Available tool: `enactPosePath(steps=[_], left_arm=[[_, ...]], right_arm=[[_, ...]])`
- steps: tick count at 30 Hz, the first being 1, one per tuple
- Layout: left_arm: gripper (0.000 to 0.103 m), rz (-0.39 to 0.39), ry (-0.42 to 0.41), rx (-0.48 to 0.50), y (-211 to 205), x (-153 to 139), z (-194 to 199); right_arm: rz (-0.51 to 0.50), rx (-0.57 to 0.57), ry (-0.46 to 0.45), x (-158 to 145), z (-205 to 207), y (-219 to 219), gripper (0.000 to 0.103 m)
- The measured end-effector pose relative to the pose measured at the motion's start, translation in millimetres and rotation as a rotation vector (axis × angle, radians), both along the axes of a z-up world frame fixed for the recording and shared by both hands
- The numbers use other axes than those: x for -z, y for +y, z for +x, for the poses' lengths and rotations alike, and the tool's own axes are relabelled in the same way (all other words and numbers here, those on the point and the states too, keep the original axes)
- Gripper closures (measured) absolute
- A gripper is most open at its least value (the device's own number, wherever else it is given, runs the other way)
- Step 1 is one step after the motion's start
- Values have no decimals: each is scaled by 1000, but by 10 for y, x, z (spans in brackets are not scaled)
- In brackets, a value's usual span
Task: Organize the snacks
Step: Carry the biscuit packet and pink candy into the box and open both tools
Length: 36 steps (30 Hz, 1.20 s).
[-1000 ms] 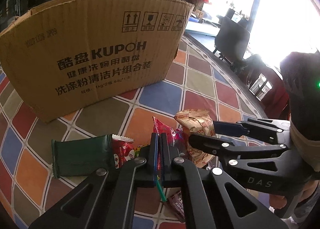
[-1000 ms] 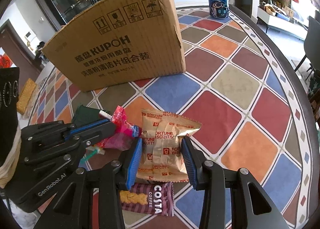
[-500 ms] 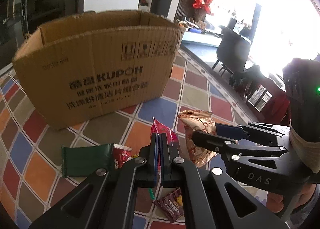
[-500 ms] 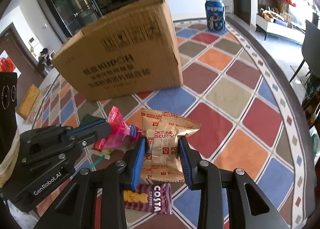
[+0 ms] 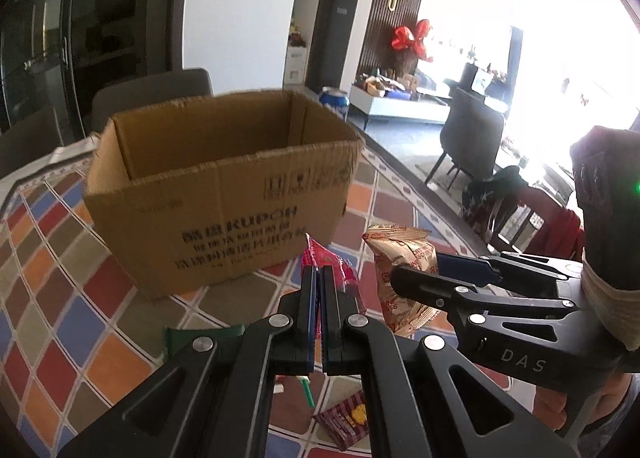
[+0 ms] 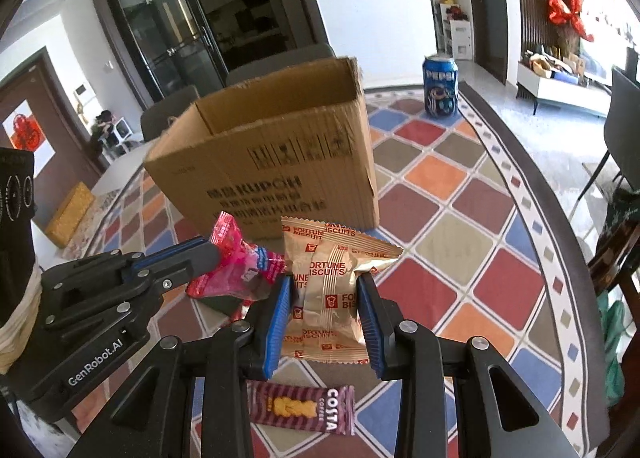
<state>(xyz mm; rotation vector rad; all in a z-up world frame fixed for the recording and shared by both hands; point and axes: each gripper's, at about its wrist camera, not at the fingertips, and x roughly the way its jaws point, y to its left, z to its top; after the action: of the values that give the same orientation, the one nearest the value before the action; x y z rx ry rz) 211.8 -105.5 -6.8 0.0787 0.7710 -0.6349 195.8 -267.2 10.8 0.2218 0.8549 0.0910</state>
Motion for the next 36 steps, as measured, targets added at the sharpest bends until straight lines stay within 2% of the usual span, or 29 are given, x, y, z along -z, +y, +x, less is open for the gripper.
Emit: enactPosePath(steps=[16,36], left_arm=[[99,-57,-126,-73,235,-530,101],[99,-61,-232,-150,432,-935,421]], right_arm=[[-19,-36,-151,-549,185,151,68],[-33,-73,-229,-911,559,267,68]])
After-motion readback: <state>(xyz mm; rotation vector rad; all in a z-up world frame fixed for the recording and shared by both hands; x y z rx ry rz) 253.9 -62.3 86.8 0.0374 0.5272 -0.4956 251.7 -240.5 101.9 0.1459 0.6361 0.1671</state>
